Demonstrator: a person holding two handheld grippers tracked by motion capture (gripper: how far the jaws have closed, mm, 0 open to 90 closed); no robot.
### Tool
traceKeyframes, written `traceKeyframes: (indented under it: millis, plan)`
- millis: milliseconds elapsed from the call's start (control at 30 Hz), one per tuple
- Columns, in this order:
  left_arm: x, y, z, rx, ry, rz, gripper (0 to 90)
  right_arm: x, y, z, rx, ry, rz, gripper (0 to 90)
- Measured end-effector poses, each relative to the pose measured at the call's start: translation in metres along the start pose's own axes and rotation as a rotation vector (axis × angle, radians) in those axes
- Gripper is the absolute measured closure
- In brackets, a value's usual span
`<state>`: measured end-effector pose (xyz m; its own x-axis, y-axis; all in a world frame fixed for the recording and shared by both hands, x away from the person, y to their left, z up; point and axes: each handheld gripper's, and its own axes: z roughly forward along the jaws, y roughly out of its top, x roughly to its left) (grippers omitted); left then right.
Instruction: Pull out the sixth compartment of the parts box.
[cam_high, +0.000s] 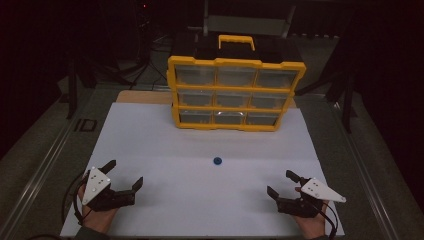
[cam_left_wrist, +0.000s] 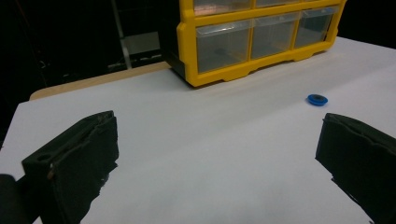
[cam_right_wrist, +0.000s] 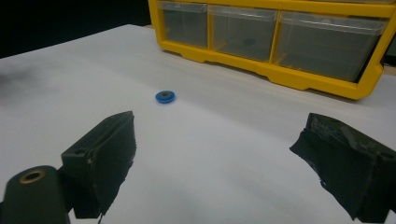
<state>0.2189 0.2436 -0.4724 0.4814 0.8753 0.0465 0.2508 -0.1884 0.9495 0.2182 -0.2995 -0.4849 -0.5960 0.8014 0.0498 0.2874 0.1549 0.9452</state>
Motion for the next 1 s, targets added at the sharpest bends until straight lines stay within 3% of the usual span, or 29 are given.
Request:
traceKeyframes:
  millis: [433,733,1000]
  plan:
    - [0.001,0.000,0.001,-0.001,-0.001,-0.006,0.0,0.005,0.002,0.004,0.020,0.018,-0.007,10.5]
    - [0.002,0.000,0.001,0.012,0.013,-0.010,0.0,0.006,0.007,0.008,0.030,0.021,0.014,10.5]
    - [0.002,0.000,0.002,0.012,0.016,-0.011,0.0,0.011,0.022,0.012,0.045,0.013,-0.033,10.5]
